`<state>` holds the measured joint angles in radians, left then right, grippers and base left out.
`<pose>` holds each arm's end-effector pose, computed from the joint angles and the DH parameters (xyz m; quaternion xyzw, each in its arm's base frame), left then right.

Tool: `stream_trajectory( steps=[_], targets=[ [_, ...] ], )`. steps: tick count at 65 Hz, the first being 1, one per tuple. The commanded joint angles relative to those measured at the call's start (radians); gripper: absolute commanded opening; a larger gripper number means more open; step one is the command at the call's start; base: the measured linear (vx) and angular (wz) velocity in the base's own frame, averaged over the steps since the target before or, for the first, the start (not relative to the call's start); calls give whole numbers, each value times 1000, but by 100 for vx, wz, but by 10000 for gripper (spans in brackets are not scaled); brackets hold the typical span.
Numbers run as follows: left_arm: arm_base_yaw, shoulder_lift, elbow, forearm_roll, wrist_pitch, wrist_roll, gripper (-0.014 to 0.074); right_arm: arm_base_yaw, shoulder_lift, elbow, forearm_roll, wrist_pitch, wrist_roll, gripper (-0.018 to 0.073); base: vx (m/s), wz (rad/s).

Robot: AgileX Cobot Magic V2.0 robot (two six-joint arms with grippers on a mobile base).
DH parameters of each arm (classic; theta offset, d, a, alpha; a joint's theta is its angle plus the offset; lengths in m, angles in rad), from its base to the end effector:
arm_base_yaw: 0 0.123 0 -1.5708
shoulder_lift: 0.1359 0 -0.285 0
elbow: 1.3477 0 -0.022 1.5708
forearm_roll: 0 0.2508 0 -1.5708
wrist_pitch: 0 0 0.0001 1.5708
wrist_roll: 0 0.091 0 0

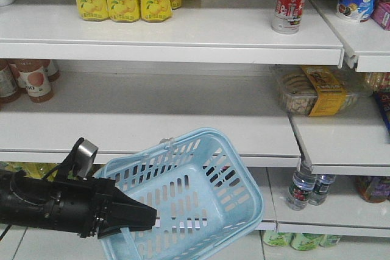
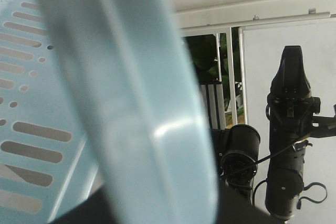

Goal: Place coke in basket with both arms
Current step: 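Turn toward the shelf with the red Coca-Cola bottle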

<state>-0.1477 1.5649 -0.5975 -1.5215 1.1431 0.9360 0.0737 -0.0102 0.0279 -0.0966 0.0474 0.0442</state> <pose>0.2198 -0.1164 0.1946 0.0047 0.8211 -0.5677 0.0601 0.0568 0.0038 0.2000 -0.0424 0.6979 0.0061 0.7149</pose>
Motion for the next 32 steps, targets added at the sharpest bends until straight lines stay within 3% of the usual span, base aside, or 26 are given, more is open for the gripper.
stream_trajectory(
  steps=[1, 32],
  targets=[
    [-4, -38, -19, -68, 90, 15, -6, -4, -18, 11, -4, -78, -7, -10, 9, 9],
    [-4, -38, -19, -68, 90, 15, -6, -4, -18, 11, -4, -77, -7, -10, 9, 1]
  ],
)
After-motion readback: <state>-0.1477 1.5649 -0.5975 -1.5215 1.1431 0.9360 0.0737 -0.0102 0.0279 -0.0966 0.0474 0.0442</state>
